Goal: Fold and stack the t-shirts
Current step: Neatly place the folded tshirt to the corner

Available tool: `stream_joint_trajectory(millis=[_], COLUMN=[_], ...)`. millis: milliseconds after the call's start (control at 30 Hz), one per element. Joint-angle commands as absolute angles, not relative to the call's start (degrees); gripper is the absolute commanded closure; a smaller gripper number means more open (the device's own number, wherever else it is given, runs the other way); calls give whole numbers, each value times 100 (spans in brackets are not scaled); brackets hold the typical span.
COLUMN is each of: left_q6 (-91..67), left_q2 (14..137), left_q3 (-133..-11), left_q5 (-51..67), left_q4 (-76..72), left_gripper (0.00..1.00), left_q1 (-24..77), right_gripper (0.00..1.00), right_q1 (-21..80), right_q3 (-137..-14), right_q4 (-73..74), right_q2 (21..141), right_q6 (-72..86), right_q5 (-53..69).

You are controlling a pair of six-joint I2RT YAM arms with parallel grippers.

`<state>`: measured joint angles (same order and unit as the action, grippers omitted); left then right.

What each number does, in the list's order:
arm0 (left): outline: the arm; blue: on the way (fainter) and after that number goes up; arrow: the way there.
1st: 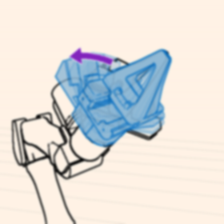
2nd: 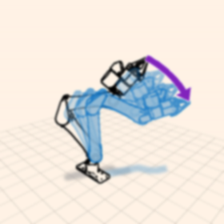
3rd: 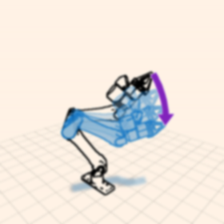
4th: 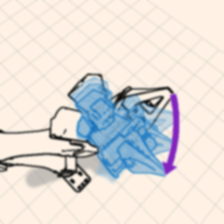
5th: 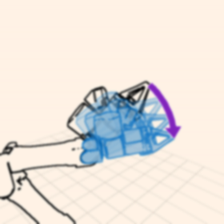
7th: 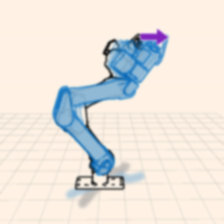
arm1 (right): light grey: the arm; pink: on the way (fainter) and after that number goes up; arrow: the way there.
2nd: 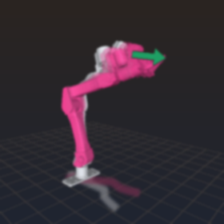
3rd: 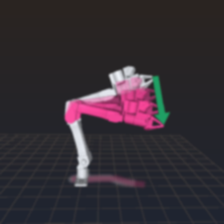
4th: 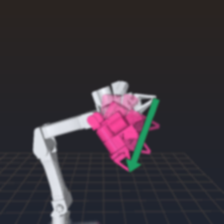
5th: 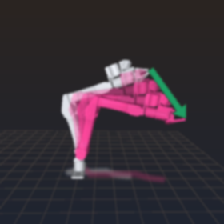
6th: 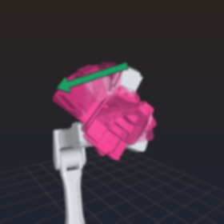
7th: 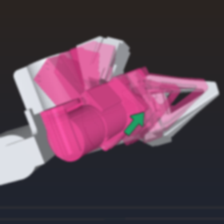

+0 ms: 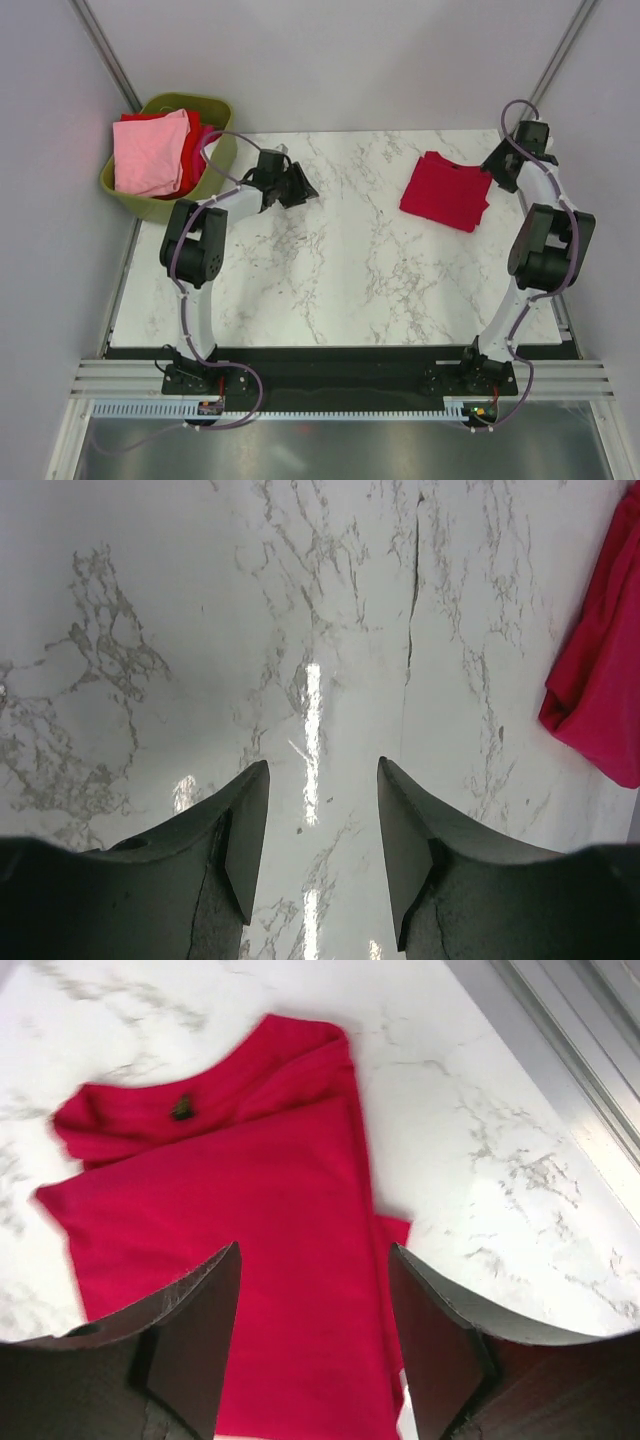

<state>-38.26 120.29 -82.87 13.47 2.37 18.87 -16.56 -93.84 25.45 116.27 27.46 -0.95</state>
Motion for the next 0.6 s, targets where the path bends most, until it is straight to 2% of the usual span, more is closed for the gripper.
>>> stream_joint_trajectory(millis=[0,200,333,567], left_q6=[-3709,-3683,-3613,-3384], left_q2=[11436,11048,10907,10706], left_q3=[-8104,-7621,-7506,-7392], left_q5=[1195,1195,1134,923], left_q4=[26,-264,-299,-299], left_gripper=[45,45,45,46], left_q1=[1907,1925,1942,1951], right_gripper=[34,50,58,67], right_q1=[-1319,-678,199,922], right_q3=[-9168,-8921,-8991,-9448], right_q4=[2295,2303,2303,2347], right_q2=[10654,10529,10819,11661], right_q6=[2497,2127,2127,2294], right_q5=[-257,228,229,-245])
